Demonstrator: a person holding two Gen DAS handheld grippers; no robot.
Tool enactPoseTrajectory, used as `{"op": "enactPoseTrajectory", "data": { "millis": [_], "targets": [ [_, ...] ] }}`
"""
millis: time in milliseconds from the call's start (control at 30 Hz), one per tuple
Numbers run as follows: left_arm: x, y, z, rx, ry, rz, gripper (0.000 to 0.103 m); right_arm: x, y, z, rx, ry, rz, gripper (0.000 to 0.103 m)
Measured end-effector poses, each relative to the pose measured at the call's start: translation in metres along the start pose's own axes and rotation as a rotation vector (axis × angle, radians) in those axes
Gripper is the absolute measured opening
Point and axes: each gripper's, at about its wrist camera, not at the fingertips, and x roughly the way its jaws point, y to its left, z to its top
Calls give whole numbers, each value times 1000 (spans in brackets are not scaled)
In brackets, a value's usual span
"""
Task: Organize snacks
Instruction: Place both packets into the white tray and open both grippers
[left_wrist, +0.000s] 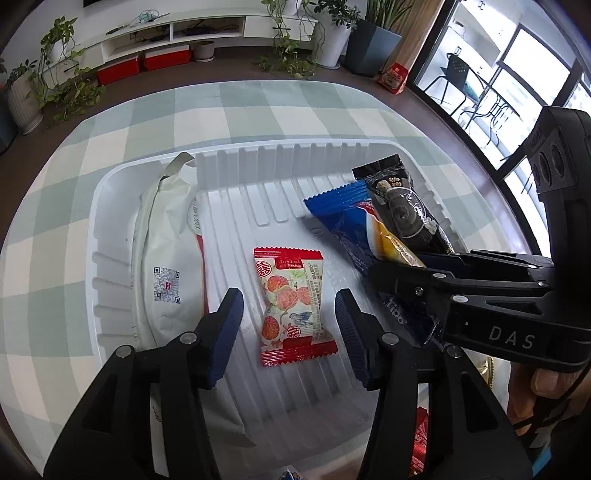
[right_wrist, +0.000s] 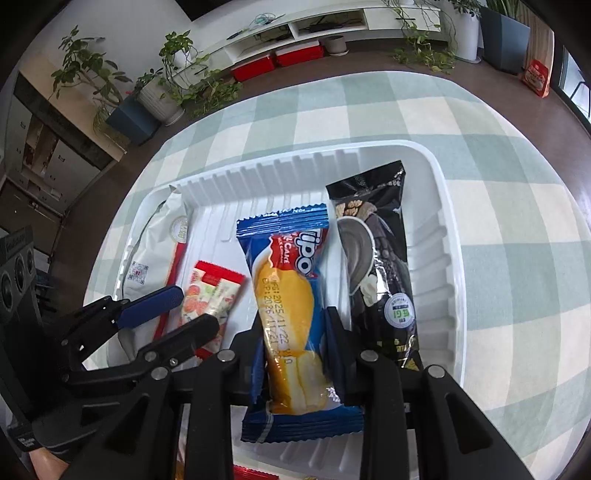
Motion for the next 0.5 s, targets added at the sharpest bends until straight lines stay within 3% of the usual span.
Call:
{"op": "enactPoseTrajectory", "data": {
  "millis": [200, 300, 367, 500],
  "targets": [
    [-5, 1, -2, -13, -18, -12, 53, -5, -1, 0, 9, -18, 21, 46],
    [-11, -1, -3, -16, -36, -15, 64, -14, 0, -1, 14, -29, 51, 56],
    [-19, -2, -3, -22, -56, -13, 73, -23, 2, -2, 11, -45, 62, 69],
    [-40, -4, -4, -35, -102, -21, 87, -51, 7, -6, -22, -119, 54, 75]
  ]
}}
